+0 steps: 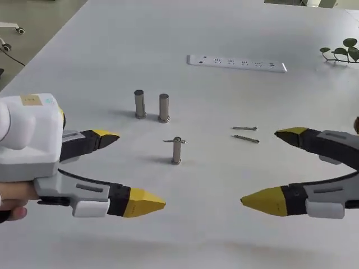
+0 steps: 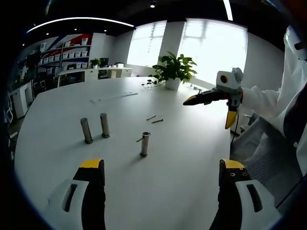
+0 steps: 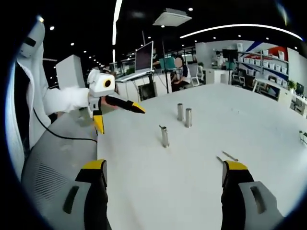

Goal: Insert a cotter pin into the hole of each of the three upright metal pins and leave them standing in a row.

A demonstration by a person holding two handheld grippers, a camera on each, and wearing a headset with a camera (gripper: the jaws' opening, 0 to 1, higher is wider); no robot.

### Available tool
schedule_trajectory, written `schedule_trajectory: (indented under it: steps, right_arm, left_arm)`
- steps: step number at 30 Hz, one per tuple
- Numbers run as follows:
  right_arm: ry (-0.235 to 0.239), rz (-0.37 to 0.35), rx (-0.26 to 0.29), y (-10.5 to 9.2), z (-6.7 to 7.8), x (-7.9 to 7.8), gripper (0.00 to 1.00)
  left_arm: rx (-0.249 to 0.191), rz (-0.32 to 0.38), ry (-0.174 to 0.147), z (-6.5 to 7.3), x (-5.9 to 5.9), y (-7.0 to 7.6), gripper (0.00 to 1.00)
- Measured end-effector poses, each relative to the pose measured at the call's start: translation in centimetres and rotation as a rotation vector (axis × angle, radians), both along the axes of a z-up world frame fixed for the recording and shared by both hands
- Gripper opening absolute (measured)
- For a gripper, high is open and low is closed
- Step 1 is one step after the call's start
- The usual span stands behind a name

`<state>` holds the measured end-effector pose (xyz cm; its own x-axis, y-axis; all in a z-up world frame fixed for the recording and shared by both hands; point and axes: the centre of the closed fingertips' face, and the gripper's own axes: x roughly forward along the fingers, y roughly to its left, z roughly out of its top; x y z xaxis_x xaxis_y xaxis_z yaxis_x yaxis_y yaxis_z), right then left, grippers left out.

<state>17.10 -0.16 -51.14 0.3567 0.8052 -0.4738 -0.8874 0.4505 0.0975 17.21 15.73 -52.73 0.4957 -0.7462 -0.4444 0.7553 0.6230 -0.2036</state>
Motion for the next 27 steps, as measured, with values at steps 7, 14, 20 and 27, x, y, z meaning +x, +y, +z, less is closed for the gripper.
schedule_trajectory:
  steps: [7,14,20,27]
  right_arm:
    - [0.037,-0.041,-0.024,-1.4,-1.5,-0.6,0.98]
    - [0.044,-0.074,-0.008,-1.9,-1.6,-0.8,0.98]
    - [0.053,-0.090,0.001,-2.1,-1.9,-1.0,0.98]
    - [0.064,-0.104,-0.006,-2.3,-2.4,-1.4,0.97]
  left_arm:
    - [0.012,0.047,-0.036,0.1,1.8,0.9,0.94]
    - [-0.008,0.203,-0.116,1.5,6.5,3.2,0.88]
    - [0.009,0.288,-0.185,2.3,10.6,4.8,0.80]
    - [0.110,0.297,-0.166,0.3,14.3,5.5,0.57]
